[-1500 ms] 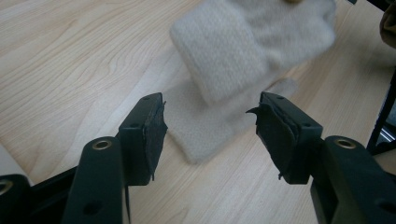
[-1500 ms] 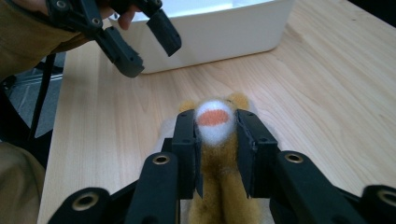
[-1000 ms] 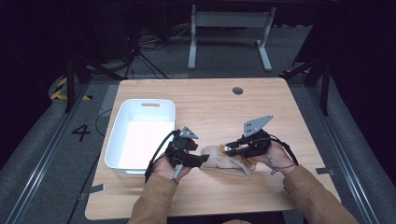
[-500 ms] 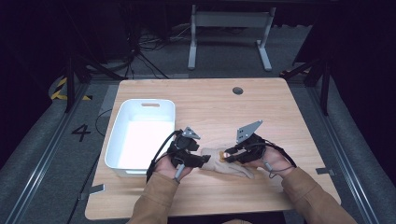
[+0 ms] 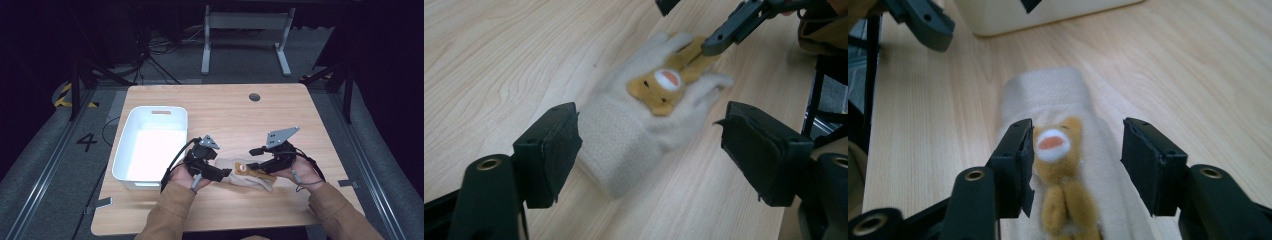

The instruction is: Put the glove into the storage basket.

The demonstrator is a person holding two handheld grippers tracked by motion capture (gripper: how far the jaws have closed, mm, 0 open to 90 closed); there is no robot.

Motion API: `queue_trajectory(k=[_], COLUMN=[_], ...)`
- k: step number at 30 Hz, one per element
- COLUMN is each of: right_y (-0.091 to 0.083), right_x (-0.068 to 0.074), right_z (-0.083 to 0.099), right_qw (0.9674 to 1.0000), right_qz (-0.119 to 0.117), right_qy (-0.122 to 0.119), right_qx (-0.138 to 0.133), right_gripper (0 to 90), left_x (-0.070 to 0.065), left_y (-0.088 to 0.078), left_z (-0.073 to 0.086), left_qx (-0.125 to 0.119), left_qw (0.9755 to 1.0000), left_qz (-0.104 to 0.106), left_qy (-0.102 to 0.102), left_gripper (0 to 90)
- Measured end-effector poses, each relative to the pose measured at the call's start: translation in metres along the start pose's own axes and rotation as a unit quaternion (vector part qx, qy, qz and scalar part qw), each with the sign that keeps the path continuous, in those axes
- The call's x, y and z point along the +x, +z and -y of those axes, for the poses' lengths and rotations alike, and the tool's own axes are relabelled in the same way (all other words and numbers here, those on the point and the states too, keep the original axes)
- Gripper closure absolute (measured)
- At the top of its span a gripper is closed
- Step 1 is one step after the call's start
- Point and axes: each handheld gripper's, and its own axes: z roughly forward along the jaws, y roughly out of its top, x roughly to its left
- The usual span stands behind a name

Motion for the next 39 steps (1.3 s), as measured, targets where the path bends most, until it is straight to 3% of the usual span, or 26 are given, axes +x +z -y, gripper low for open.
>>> queue_trajectory(k=[6, 11, 15, 17, 24, 26, 33, 36, 39], right_y=[-0.020, -0.037, -0.048, -0.053, -0.073, -0.079, -0.092, -0.094, -0.096], right_x=[-0.001, -0.007, -0.011, -0.013, -0.021, -0.022, -0.035, -0.041, -0.048], right_z=[0.004, 0.010, 0.015, 0.017, 0.027, 0.031, 0.045, 0.052, 0.058], right_qw=[0.9986, 0.9943, 0.9916, 0.9904, 0.9790, 0.9733, 0.9607, 0.9581, 0.9536], right_qz=[0.038, 0.082, 0.097, 0.102, 0.147, 0.173, 0.211, 0.223, 0.225], right_qy=[0.020, 0.054, 0.069, 0.075, 0.116, 0.124, 0.163, 0.168, 0.193], right_qx=[-0.030, -0.041, -0.051, -0.056, -0.082, -0.087, -0.078, -0.064, -0.054], right_gripper=[48.9, 49.6, 50.9, 50.9, 53.4, 54.3, 53.1, 54.5, 55.2], left_x=[0.002, 0.002, 0.002, 0.002, 0.007, 0.007, 0.008, 0.008, 0.006], left_y=[0.001, 0.002, 0.003, 0.003, 0.003, 0.004, 0.006, 0.008, 0.011], left_z=[-0.005, -0.008, -0.010, -0.011, -0.012, -0.012, -0.012, -0.012, -0.012], left_qx=[-0.011, -0.020, -0.021, -0.024, -0.023, -0.026, -0.022, -0.015, -0.007], left_qw=[0.9999, 0.9997, 0.9996, 0.9996, 0.9997, 0.9996, 0.9996, 0.9995, 0.9994], left_qz=[-0.008, -0.009, -0.013, 0.000, -0.008, -0.009, -0.017, -0.027, -0.033], left_qy=[0.003, 0.008, 0.014, 0.010, 0.009, 0.008, 0.006, 0.006, 0.010], left_gripper=[20.1, 20.0, 20.1, 20.0, 18.3, 18.1, 17.9, 18.5, 17.8])
